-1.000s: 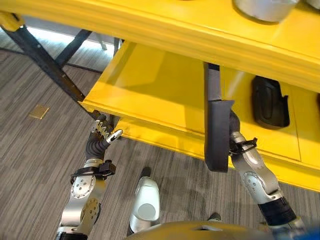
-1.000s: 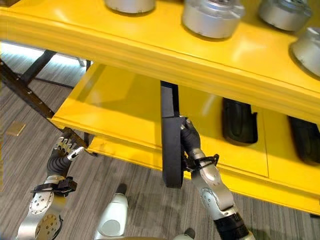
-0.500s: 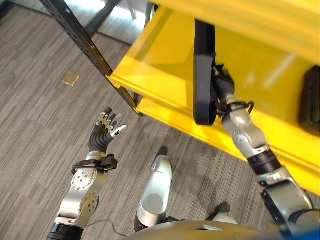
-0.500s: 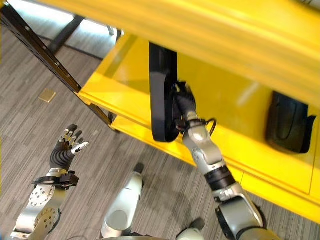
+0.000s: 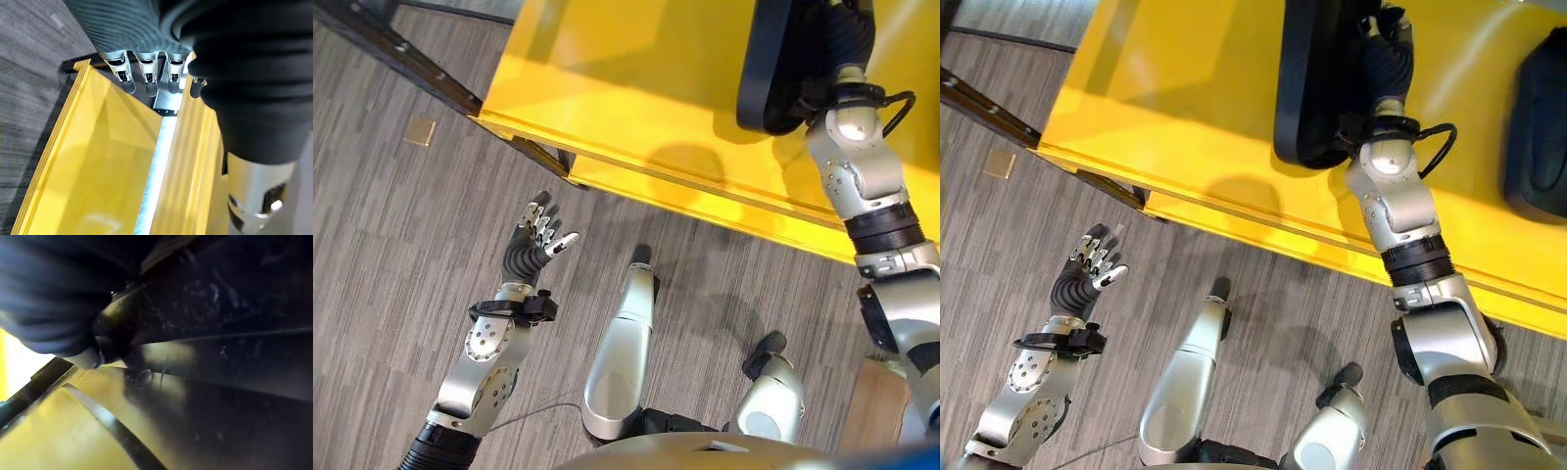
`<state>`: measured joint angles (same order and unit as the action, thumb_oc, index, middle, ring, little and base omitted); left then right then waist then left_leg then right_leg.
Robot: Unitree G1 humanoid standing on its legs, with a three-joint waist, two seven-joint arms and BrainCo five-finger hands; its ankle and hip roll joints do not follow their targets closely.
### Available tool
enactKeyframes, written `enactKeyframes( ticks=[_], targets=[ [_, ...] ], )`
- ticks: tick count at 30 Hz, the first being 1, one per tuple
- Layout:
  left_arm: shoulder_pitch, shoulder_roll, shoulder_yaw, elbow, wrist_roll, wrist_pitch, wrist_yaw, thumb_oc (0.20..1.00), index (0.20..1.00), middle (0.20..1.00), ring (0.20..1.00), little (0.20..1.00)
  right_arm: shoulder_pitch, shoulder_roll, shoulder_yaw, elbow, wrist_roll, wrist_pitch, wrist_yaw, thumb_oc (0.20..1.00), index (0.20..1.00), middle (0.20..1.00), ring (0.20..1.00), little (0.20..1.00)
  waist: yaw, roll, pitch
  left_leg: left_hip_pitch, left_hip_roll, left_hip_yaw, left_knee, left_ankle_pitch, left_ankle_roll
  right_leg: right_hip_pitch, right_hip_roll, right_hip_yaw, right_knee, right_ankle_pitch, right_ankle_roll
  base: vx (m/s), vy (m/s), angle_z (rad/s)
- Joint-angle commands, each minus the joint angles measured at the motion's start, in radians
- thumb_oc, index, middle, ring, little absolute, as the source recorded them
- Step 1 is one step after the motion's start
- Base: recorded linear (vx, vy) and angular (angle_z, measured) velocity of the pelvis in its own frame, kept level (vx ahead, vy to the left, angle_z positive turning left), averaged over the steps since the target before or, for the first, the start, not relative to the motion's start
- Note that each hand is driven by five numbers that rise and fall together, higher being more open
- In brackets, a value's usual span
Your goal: Move parts from the plastic box to the shelf.
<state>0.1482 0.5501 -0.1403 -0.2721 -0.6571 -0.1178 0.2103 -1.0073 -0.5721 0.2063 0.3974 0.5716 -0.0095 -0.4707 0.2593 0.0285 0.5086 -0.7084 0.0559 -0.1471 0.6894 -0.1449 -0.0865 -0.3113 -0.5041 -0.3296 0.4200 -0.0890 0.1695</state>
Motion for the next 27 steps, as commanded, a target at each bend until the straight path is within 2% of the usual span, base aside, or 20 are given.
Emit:
enactKeyframes(
  ticks=[1,5,8,14,22,27],
  targets=[
    [-0.011,-0.004,-0.026,-0.055,-0.021,-0.066,0.021,1.0,1.0,1.0,1.0,1.0,-0.167,-0.056,-0.042,0.019,0.049,-0.109,-0.028,0.2,0.2,0.2,0.2,0.2,0.001,0.016,-0.011,0.039,0.057,0.025,-0.094,0.01,-0.013,-0.052,-0.016,0.019,0.171,-0.096,-0.006,-0.02,-0.018,-0.05],
    [-0.028,0.006,-0.043,-0.055,-0.027,-0.075,0.025,1.0,1.0,1.0,1.0,1.0,-0.238,-0.094,-0.024,0.137,0.07,-0.113,-0.039,0.2,0.2,0.2,0.2,0.2,-0.006,0.013,-0.002,0.036,0.055,0.026,-0.111,0.019,-0.015,-0.052,-0.014,0.017,0.161,-0.094,-0.006,0.0,0.0,0.0],
    [-0.033,0.005,-0.042,-0.053,-0.033,-0.083,0.029,1.0,1.0,1.0,1.0,1.0,-0.272,-0.094,-0.013,0.199,0.093,-0.117,-0.033,0.2,0.2,0.2,0.2,0.2,-0.01,0.013,0.001,0.035,0.056,0.026,-0.115,0.02,-0.016,-0.052,-0.012,0.016,0.158,-0.094,-0.007,0.0,0.006,-0.03],
    [-0.058,0.014,-0.063,-0.047,-0.047,-0.094,0.03,1.0,1.0,1.0,1.0,1.0,-0.361,-0.091,-0.026,0.441,0.189,-0.128,-0.034,0.2,0.2,0.2,0.2,0.2,-0.013,0.018,-0.003,0.031,0.053,0.02,-0.112,0.012,-0.016,-0.05,-0.007,0.017,0.158,-0.101,-0.009,0.0,0.0,0.0],
    [-0.074,0.02,-0.08,-0.044,-0.057,-0.104,0.029,1.0,1.0,1.0,1.0,1.0,-0.407,-0.101,0.008,0.531,0.211,-0.124,-0.018,0.2,0.2,0.2,0.2,0.2,-0.007,0.024,0.001,0.021,0.051,0.014,-0.11,0.012,-0.015,-0.047,-0.002,0.009,0.157,-0.103,-0.008,0.0,0.0,0.0],
    [-0.081,0.018,-0.08,-0.039,-0.057,-0.112,0.037,1.0,1.0,1.0,1.0,1.0,-0.418,-0.114,0.043,0.581,0.169,-0.101,-0.012,0.2,0.2,0.2,0.2,0.2,-0.004,0.024,0.007,0.015,0.048,0.012,-0.106,0.011,-0.014,-0.042,0.0,0.005,0.156,-0.106,-0.008,0.0,0.0,0.0]
  ],
)
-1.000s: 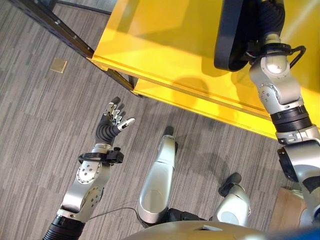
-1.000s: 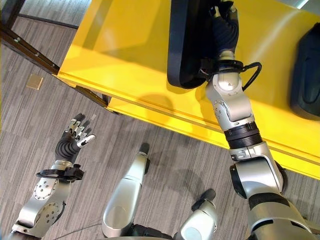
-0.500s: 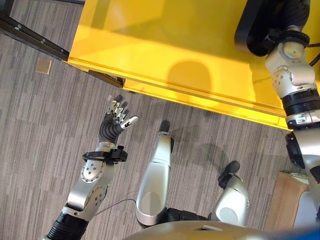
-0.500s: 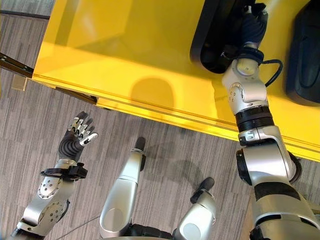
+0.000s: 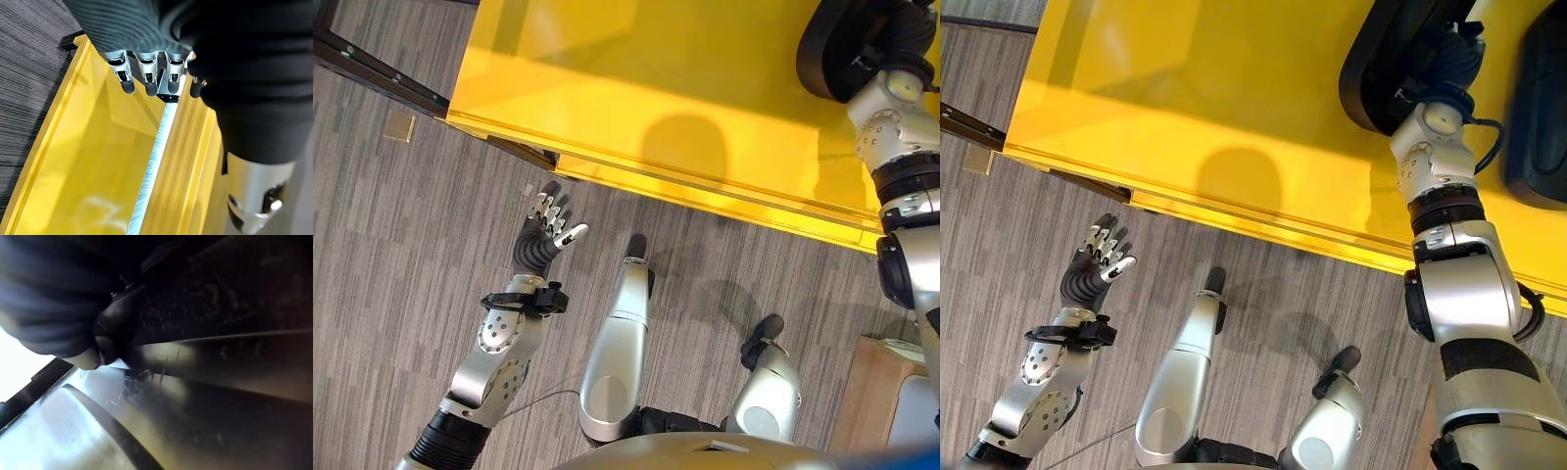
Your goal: Move parts from the plastic box to the shelf.
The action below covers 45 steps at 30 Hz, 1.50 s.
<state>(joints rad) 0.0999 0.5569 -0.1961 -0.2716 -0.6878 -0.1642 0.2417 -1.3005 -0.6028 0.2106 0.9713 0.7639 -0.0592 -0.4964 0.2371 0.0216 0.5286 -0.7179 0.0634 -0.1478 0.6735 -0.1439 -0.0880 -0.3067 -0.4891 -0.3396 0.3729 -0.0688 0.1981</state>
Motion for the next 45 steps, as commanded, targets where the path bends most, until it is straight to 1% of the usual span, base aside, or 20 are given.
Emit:
enactKeyframes(
  ticks=[1,8,18,22,39,45],
  targets=[
    [-0.038,0.01,-0.026,-0.039,-0.025,-0.067,0.006,1.0,1.0,1.0,1.0,1.0,-0.123,-0.081,0.051,0.017,-0.04,-0.043,0.018,0.2,0.2,0.2,0.2,0.2,0.018,0.031,-0.01,0.023,0.039,0.012,-0.089,0.01,-0.012,-0.048,-0.014,0.018,0.204,-0.128,-0.038,0.0,0.0,0.0],
    [-0.049,0.003,-0.028,-0.034,-0.023,-0.071,0.022,1.0,1.0,1.0,1.0,1.0,-0.11,-0.043,0.087,0.034,-0.096,-0.018,0.027,0.2,0.2,0.2,0.2,0.2,0.015,0.025,-0.009,0.014,0.042,0.013,-0.085,0.008,-0.011,-0.057,-0.007,0.021,0.206,-0.13,-0.042,0.0,0.0,0.0],
    [-0.055,-0.003,-0.032,-0.033,-0.024,-0.078,0.031,1.0,1.0,1.0,1.0,1.0,-0.101,0.004,0.111,0.076,-0.121,-0.004,0.043,0.2,0.2,0.2,0.2,0.2,0.01,0.023,-0.009,0.005,0.043,0.017,-0.077,0.006,-0.012,-0.071,-0.004,0.03,0.216,-0.135,-0.047,0.0,0.0,0.0],
    [-0.058,-0.006,-0.032,-0.03,-0.022,-0.083,0.039,1.0,1.0,1.0,1.0,1.0,-0.083,0.039,0.12,0.085,-0.137,0.004,0.051,0.2,0.2,0.2,0.2,0.2,0.007,0.02,-0.009,-0.001,0.047,0.017,-0.079,0.01,-0.012,-0.078,-0.002,0.034,0.213,-0.13,-0.047,0.0,0.001,-0.01],
    [-0.068,-0.008,-0.032,-0.015,-0.019,-0.084,0.052,1.0,1.0,1.0,1.0,1.0,-0.024,0.115,0.077,0.068,-0.138,0.004,0.039,0.2,0.2,0.2,0.2,0.2,0.003,0.017,-0.009,0.001,0.052,0.017,-0.087,0.017,-0.014,-0.077,0.002,0.031,0.208,-0.125,-0.043,0.0,0.0,0.0],
    [-0.07,-0.01,-0.035,-0.014,-0.019,-0.085,0.055,1.0,1.0,1.0,1.0,1.0,-0.017,0.126,0.07,0.064,-0.143,0.007,0.033,0.2,0.2,0.2,0.2,0.2,0.005,0.016,-0.009,-0.003,0.051,0.014,-0.09,0.02,-0.015,-0.076,0.002,0.027,0.207,-0.126,-0.042,0.0,0.0,0.0]
  ],
)
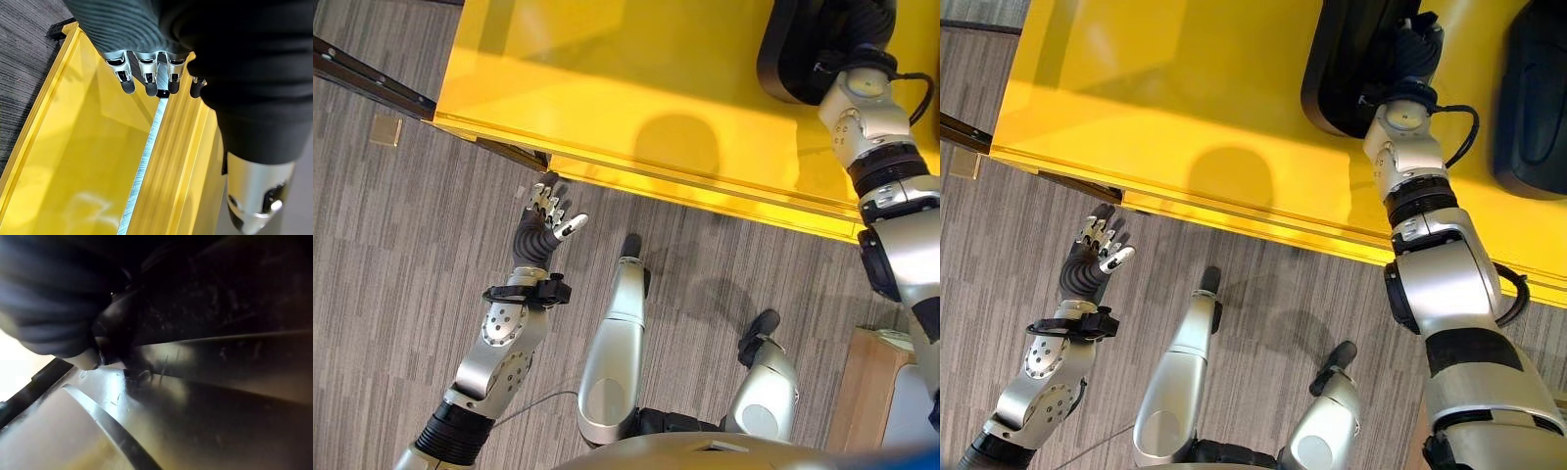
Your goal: Move parts from the plastic box to the shelf.
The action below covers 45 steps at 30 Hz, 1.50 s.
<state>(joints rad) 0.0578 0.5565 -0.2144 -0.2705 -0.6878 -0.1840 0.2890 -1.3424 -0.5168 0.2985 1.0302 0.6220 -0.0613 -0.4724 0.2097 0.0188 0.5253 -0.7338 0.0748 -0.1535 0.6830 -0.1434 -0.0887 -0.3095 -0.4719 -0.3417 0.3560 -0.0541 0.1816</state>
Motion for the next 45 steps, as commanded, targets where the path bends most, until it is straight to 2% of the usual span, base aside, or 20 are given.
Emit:
enactKeyframes(
  ticks=[1,7,8,9,10,18,26,28,33,40,45],
  targets=[
    [-0.028,-0.009,-0.018,-0.014,-0.02,-0.065,0.009,1.0,1.0,1.0,1.0,1.0,0.026,0.041,-0.02,0.011,-0.003,0.008,0.007,0.2,0.2,0.2,0.2,0.2,0.034,0.02,-0.005,0.012,0.039,0.021,-0.102,0.022,-0.014,-0.071,-0.014,0.027,0.222,-0.14,-0.025,0.0,0.0,0.0],
    [-0.031,-0.008,-0.018,-0.013,-0.022,-0.067,0.009,1.0,1.0,1.0,1.0,1.0,0.027,0.039,-0.02,-0.004,0.003,0.004,0.008,0.2,0.2,0.2,0.2,0.2,0.036,0.018,-0.005,0.01,0.039,0.019,-0.102,0.024,-0.014,-0.072,-0.012,0.025,0.222,-0.139,-0.026,0.0,0.0,0.0],
    [-0.031,-0.007,-0.016,-0.012,-0.021,-0.067,0.01,1.0,1.0,1.0,1.0,1.0,0.026,0.038,-0.021,-0.005,0.006,0.003,0.008,0.473,0.473,0.473,0.473,0.473,0.037,0.018,-0.005,0.009,0.038,0.018,-0.102,0.024,-0.014,-0.071,-0.011,0.025,0.221,-0.139,-0.026,0.0,0.0,0.0],
    [-0.032,-0.006,-0.016,-0.013,-0.021,-0.068,0.011,1.0,1.0,1.0,1.0,1.0,0.024,0.038,-0.023,-0.008,0.009,0.001,0.007,0.922,0.922,0.922,0.922,0.922,0.037,0.018,-0.005,0.009,0.039,0.018,-0.103,0.024,-0.014,-0.07,-0.012,0.025,0.22,-0.138,-0.026,0.0,0.0,0.0],
    [-0.032,-0.006,-0.016,-0.012,-0.021,-0.069,0.011,1.0,1.0,1.0,1.0,1.0,0.024,0.038,-0.022,-0.014,0.01,-0.001,0.006,1.0,1.0,1.0,1.0,1.0,0.037,0.018,-0.005,0.009,0.039,0.018,-0.103,0.025,-0.014,-0.07,-0.012,0.025,0.219,-0.137,-0.026,0.0,0.0,0.0],
    [-0.034,-0.009,-0.01,-0.01,-0.027,-0.068,0.016,1.0,1.0,1.0,1.0,1.0,0.033,0.023,0.002,-0.119,-0.013,-0.012,0.005,1.0,1.0,1.0,1.0,1.0,0.033,0.01,-0.005,0.012,0.042,0.023,-0.105,0.026,-0.014,-0.069,-0.011,0.027,0.22,-0.137,-0.028,0.0,0.0,0.0],
    [-0.037,-0.026,-0.003,-0.013,-0.023,-0.059,0.032,1.0,1.0,1.0,1.0,1.0,0.161,0.057,-0.08,-0.478,0.022,-0.092,-0.048,1.0,1.0,1.0,1.0,1.0,0.007,0.001,-0.005,0.014,0.047,0.026,-0.103,0.024,-0.013,-0.077,-0.008,0.035,0.225,-0.14,-0.028,0.0,0.0,0.0],
    [-0.036,-0.035,0.0,-0.017,-0.015,-0.051,0.043,1.0,1.0,1.0,1.0,1.0,0.244,0.088,-0.128,-0.661,0.006,-0.13,-0.067,1.0,1.0,1.0,1.0,1.0,-0.006,0.0,-0.005,0.009,0.048,0.029,-0.1,0.022,-0.011,-0.086,-0.009,0.04,0.232,-0.142,-0.028,0.0,0.0,0.0],
    [-0.024,-0.043,0.008,-0.029,0.003,-0.036,0.058,1.0,1.0,1.0,1.0,1.0,0.406,0.149,-0.17,-0.941,-0.048,-0.151,-0.059,1.0,1.0,1.0,1.0,1.0,-0.025,-0.004,-0.005,0.005,0.047,0.032,-0.092,0.02,-0.005,-0.096,-0.011,0.045,0.243,-0.146,-0.028,0.0,-0.004,-0.04],
    [0.004,-0.046,0.036,-0.052,0.031,-0.027,0.067,1.0,1.0,1.0,1.0,1.0,0.533,0.163,-0.222,-1.159,-0.131,-0.164,-0.06,1.0,1.0,1.0,1.0,1.0,-0.046,-0.012,-0.005,0.005,0.05,0.035,-0.086,0.018,-0.004,-0.103,-0.012,0.051,0.248,-0.149,-0.024,0.0,-0.01,-0.03],
    [0.014,-0.048,0.05,-0.059,0.043,-0.03,0.074,1.0,1.0,1.0,1.0,1.0,0.562,0.165,-0.243,-1.227,-0.221,-0.161,-0.083,1.0,1.0,1.0,1.0,1.0,-0.056,-0.018,-0.005,0.004,0.052,0.035,-0.084,0.016,-0.003,-0.102,-0.01,0.053,0.248,-0.15,-0.024,0.0,0.0,0.0]
  ],
)
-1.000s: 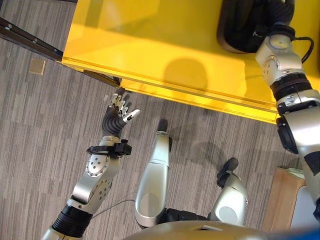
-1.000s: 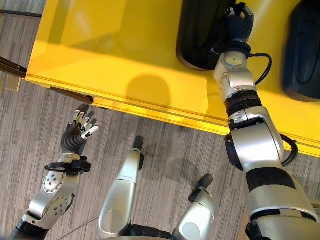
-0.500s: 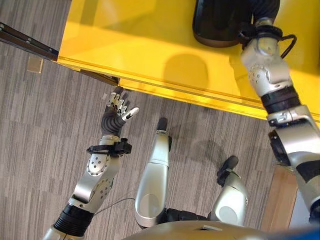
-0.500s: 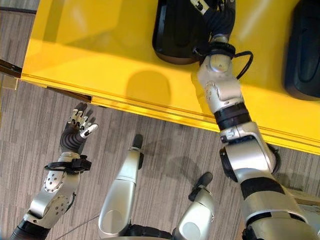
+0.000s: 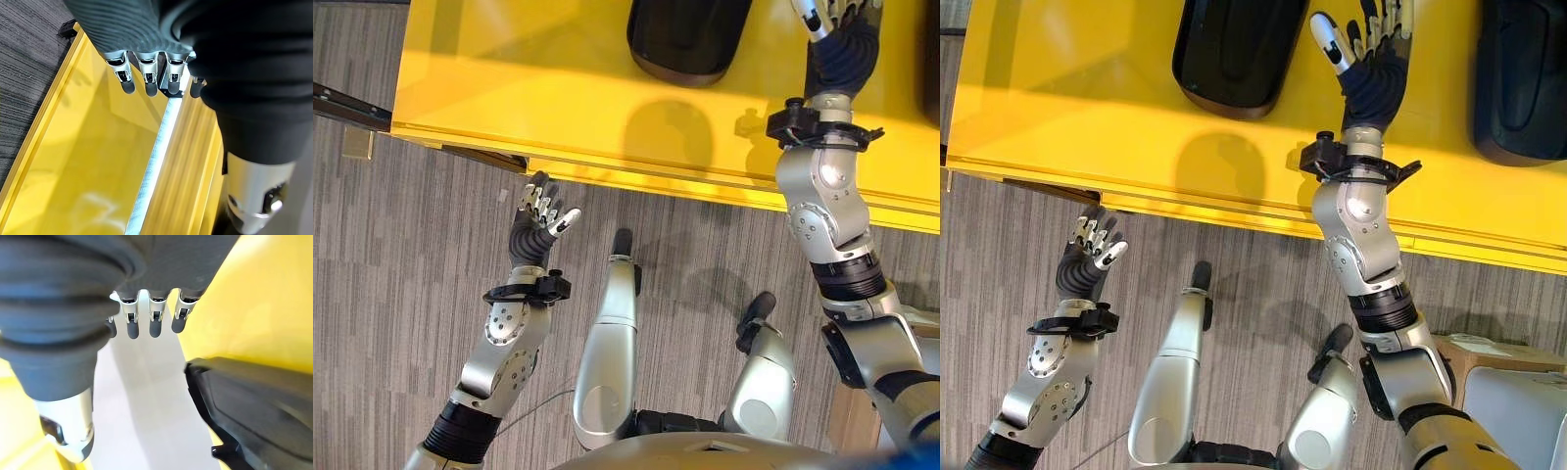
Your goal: Move parts from the plastic box to the shelf.
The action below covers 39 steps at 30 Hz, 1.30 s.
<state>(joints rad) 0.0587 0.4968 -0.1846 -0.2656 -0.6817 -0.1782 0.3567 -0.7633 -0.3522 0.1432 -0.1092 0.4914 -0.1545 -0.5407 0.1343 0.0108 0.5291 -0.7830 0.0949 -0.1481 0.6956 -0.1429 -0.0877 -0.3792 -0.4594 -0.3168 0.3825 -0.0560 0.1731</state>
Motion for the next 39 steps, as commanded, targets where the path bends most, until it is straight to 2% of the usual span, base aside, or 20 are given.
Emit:
enactKeyframes(
  ticks=[1,5,9,14,15,18,23,28,33,39],
  targets=[
    [0.017,0.013,0.029,-0.07,0.046,-0.039,0.01,1.0,1.0,1.0,1.0,1.0,-0.012,-0.01,-0.101,-0.114,-0.15,-0.064,-0.037,1.0,1.0,1.0,1.0,1.0,0.015,-0.01,-0.009,0.057,0.033,0.03,-0.098,0.015,-0.004,-0.032,-0.022,0.03,0.221,-0.148,-0.015,0.0,0.0,0.0],
    [0.021,0.012,0.035,-0.076,0.063,-0.045,0.013,1.0,1.0,1.0,1.0,1.0,0.006,-0.004,-0.106,-0.166,-0.238,-0.053,-0.055,1.0,1.0,1.0,1.0,1.0,0.007,-0.011,-0.009,0.059,0.036,0.032,-0.098,0.014,-0.003,-0.034,-0.021,0.033,0.222,-0.15,-0.016,0.0,-0.005,-0.02],
    [0.025,0.006,0.045,-0.086,0.081,-0.046,0.01,1.0,1.0,1.0,1.0,1.0,0.068,0.007,-0.099,-0.236,-0.254,-0.066,-0.017,1.0,1.0,1.0,1.0,1.0,-0.004,-0.016,-0.009,0.064,0.042,0.033,-0.101,0.015,-0.003,-0.03,-0.018,0.036,0.217,-0.148,-0.015,0.01,-0.001,-0.04],
    [0.028,0.001,0.074,-0.116,0.119,-0.054,0.013,1.0,1.0,1.0,1.0,1.0,0.192,0.015,-0.086,-0.303,-0.213,-0.093,0.063,1.0,1.0,1.0,1.0,1.0,-0.019,-0.025,-0.009,0.075,0.047,0.039,-0.106,0.017,-0.004,-0.028,-0.017,0.041,0.217,-0.146,-0.013,0.0,-0.004,-0.01],
    [0.021,-0.002,0.104,-0.146,0.149,-0.07,0.019,1.0,1.0,1.0,1.0,1.0,0.274,0.017,-0.067,-0.327,-0.173,-0.108,0.118,1.0,1.0,1.0,1.0,1.0,-0.027,-0.031,-0.009,0.082,0.05,0.04,-0.112,0.02,-0.006,-0.02,-0.016,0.038,0.212,-0.145,-0.012,0.0,0.0,0.0],
    [0.021,-0.01,0.143,-0.199,0.171,-0.094,0.025,1.0,1.0,1.0,1.0,1.0,0.38,0.005,-0.064,-0.359,-0.154,-0.116,0.173,1.0,1.0,1.0,1.0,1.0,-0.039,-0.036,-0.009,0.095,0.054,0.038,-0.119,0.023,-0.008,-0.008,-0.016,0.036,0.209,-0.143,-0.009,0.0,-0.025,-0.03],
    [0.024,-0.013,0.211,-0.274,0.208,-0.136,0.033,1.0,1.0,1.0,1.0,1.0,0.532,-0.032,-0.073,-0.39,-0.145,-0.11,0.254,1.0,1.0,1.0,1.0,1.0,-0.054,-0.042,-0.009,0.122,0.061,0.034,-0.133,0.03,-0.019,0.019,-0.015,0.026,0.197,-0.139,-0.005,-0.01,-0.021,-0.05],
    [-0.011,-0.002,0.262,-0.319,0.215,-0.171,0.025,1.0,1.0,1.0,1.0,1.0,0.637,-0.05,-0.041,-0.372,-0.039,-0.094,0.351,1.0,1.0,1.0,1.0,1.0,-0.058,-0.046,-0.014,0.153,0.067,0.033,-0.156,0.041,-0.032,0.051,-0.016,0.017,0.182,-0.137,-0.002,0.0,-0.02,0.0],
    [-0.042,-0.001,0.291,-0.339,0.229,-0.193,0.035,1.0,1.0,1.0,1.0,1.0,0.689,-0.056,-0.046,-0.373,0.009,-0.092,0.397,1.0,1.0,1.0,1.0,1.0,-0.061,-0.048,-0.025,0.173,0.075,0.03,-0.165,0.044,-0.039,0.072,-0.017,0.011,0.171,-0.133,0.002,0.01,-0.029,0.0],
    [-0.097,0.001,0.318,-0.343,0.269,-0.212,0.068,1.0,1.0,1.0,1.0,1.0,0.694,-0.051,-0.032,-0.365,0.026,-0.1,0.407,1.0,1.0,1.0,1.0,1.0,-0.066,-0.048,-0.034,0.191,0.081,0.037,-0.178,0.048,-0.045,0.082,-0.018,0.013,0.161,-0.132,0.003,0.0,-0.004,-0.03]
  ],
)
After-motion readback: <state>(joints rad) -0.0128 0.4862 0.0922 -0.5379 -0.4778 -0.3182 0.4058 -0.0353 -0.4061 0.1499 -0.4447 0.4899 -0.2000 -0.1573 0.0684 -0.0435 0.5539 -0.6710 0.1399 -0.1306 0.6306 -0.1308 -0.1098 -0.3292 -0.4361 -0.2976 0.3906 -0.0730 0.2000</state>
